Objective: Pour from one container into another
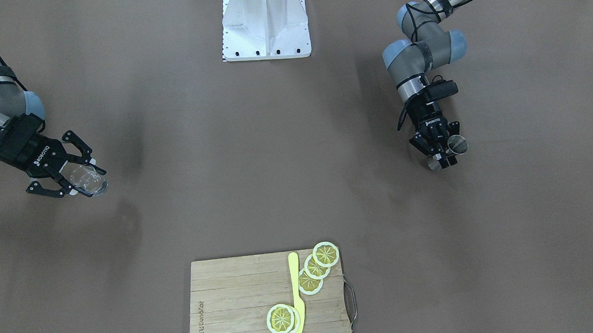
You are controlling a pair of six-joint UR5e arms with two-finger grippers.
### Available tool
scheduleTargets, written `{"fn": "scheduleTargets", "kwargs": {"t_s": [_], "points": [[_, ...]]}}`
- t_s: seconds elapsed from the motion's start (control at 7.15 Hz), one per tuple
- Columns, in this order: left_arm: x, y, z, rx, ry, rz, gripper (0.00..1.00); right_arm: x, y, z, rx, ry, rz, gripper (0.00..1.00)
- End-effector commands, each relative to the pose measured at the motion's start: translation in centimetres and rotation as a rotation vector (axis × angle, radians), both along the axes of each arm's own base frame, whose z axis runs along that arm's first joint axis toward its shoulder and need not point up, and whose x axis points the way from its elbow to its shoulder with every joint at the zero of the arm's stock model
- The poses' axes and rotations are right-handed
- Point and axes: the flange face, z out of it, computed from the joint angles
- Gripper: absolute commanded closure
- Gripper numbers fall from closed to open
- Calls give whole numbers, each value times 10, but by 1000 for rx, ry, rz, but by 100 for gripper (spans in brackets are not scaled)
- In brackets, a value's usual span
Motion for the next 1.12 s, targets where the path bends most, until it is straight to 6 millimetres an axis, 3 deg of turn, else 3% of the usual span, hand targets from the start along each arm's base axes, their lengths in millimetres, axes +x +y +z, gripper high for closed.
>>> {"fn": "scheduleTargets", "kwargs": {"t_s": [0.0,0.28,0.42,0.7,0.98], "points": [[-7,3,-40,-3,-52,122,100,-7,-12,-39,51,49,8,100],[3,4,-97,94,-115,316,100,-12,-24,-71,111,114,57,100],[7,3,-109,122,-133,339,100,-13,-25,-85,154,159,87,100],[48,-4,-171,201,-115,448,100,-17,-26,-107,155,208,183,100],[55,-4,-195,274,-148,473,100,-40,-9,-127,210,214,212,100]]}}
